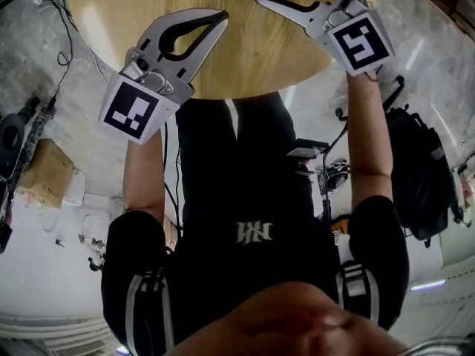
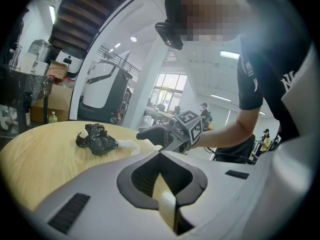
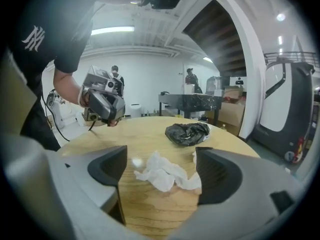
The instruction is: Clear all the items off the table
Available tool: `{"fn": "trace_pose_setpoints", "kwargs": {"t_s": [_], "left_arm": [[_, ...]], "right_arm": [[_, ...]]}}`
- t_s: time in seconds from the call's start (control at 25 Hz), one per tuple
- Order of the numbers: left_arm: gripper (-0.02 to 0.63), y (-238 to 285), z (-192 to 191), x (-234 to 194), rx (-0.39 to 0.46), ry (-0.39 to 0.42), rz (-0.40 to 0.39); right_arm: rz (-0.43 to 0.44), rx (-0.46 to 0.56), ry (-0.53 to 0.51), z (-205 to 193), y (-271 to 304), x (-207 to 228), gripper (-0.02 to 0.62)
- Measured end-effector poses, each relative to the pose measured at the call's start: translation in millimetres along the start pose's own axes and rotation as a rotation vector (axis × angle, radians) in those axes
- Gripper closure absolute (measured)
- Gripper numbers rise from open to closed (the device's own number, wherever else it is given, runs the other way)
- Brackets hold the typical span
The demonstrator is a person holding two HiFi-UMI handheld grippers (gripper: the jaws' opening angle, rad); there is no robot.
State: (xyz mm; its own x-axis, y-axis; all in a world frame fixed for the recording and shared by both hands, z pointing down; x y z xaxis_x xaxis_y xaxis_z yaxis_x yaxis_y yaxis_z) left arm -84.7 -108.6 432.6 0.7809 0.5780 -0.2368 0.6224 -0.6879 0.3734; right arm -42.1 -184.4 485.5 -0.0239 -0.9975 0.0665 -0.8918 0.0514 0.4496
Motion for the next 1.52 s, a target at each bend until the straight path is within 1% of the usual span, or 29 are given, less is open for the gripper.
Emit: {"fn": "trace_pose_setpoints", "kwargs": {"t_s": [0.12,0.28,0.32,0.36,0.64,0.68,0.76,0.8,0.84,1.0,1.16,1.24,1.4,1.52], "left_arm": [[0.594,0.5,-2.7,8.7,-0.005,-0.016,0.005],[0.594,-1.5,-6.8,11.8,-0.01,-0.023,0.018],[0.594,-2.5,-8.0,11.7,-0.011,-0.025,0.021],[0.594,-3.7,-8.9,11.5,-0.011,-0.027,0.024],[0.594,-6.1,-8.3,9.7,-0.003,-0.023,0.034],[0.594,-5.7,-8.2,9.6,-0.002,-0.022,0.034],[0.594,-5.4,-8.9,9.7,-0.003,-0.025,0.031],[0.594,-5.5,-9.2,9.9,-0.002,-0.028,0.029],[0.594,-5.6,-9.4,10.3,-0.001,-0.031,0.029],[0.594,-7.2,-9.8,11.1,0.0,-0.032,0.033],[0.594,-7.5,-8.1,10.6,0.002,-0.029,0.036],[0.594,-7.6,-8.1,10.5,0.002,-0.027,0.037],[0.594,-9.2,-6.3,10.5,0.008,-0.028,0.036],[0.594,-10.8,-2.4,14.3,0.011,-0.019,0.033]], "right_arm": [[-0.032,-0.006,0.018,-6.2,-9.3,7.2,0.16],[-0.054,-0.046,0.02,-16.2,-11.4,15.8,0.16],[-0.055,-0.058,0.017,-18.3,-9.7,16.9,0.153],[-0.054,-0.069,0.015,-20.2,-7.3,17.6,0.087],[-0.031,-0.129,0.04,-30.8,8.0,17.8,0.083],[-0.028,-0.134,0.041,-32.3,8.4,17.9,0.099],[-0.031,-0.143,0.041,-34.1,7.4,18.4,0.2],[-0.033,-0.148,0.039,-34.7,6.7,18.3,0.239],[-0.034,-0.153,0.037,-35.0,6.4,17.9,0.258],[-0.031,-0.173,0.019,-36.3,8.0,14.8,0.366],[-0.039,-0.168,0.012,-33.6,5.3,14.9,0.438],[-0.039,-0.157,0.01,-30.7,4.2,14.7,0.502],[-0.04,-0.146,0.017,-26.2,2.8,15.2,0.541],[-0.044,-0.128,0.025,-20.2,-2.7,13.6,0.552]]}}
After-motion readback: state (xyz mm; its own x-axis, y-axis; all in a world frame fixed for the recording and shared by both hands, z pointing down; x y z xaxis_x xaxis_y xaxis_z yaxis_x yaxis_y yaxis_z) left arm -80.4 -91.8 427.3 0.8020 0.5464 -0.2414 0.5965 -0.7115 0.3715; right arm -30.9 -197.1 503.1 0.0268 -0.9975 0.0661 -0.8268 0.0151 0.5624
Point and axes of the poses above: the fingertips, and each gripper's own axes: y forward along the fingers, x to its right, z out of its top, the point moved 1 cm from there along -y, backward along the fingers, and after that the axes turned 12 degrees about z, right-handed, at the moved point
